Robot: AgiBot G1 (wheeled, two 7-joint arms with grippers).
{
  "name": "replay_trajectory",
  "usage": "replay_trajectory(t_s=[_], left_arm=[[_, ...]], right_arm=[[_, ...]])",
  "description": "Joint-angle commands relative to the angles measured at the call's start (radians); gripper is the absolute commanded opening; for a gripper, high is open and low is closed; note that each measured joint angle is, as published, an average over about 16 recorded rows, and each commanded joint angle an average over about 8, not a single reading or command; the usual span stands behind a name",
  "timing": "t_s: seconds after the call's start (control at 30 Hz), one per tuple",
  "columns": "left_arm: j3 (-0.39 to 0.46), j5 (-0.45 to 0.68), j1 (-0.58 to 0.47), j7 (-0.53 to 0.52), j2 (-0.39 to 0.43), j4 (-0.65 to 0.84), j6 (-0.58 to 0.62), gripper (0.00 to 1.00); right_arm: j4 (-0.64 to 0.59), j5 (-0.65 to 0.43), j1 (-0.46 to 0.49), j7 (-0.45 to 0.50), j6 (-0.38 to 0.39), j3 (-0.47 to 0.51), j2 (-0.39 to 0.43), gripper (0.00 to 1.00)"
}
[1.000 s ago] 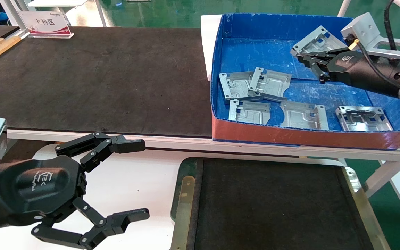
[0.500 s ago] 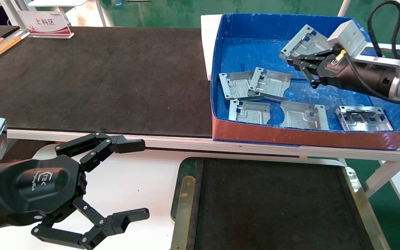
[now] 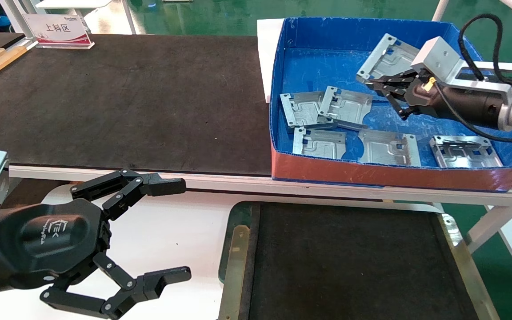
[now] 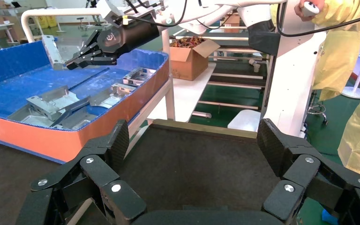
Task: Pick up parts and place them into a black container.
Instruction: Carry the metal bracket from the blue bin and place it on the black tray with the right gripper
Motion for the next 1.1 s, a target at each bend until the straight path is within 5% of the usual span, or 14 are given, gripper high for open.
replay_trajectory(t_s=[0.03, 0.77, 1.1], left_arm=[[0.0, 0.0, 0.0, 0.0, 0.0, 0.0, 0.0, 1.0], [0.0, 0.0, 0.0, 0.0, 0.0, 0.0, 0.0, 1.0], [0.0, 0.0, 0.0, 0.0, 0.0, 0.0, 0.0, 1.0]], right_arm=[[0.011, -0.002, -0.001, -0.007, -0.024, -0.001, 0.003, 0.0], [0.047, -0.009, 0.024, -0.038, -0.385, -0.008, 0.026, 0.0], [0.064, 0.001, 0.017, -0.016, -0.416, -0.014, 0.03, 0.0]])
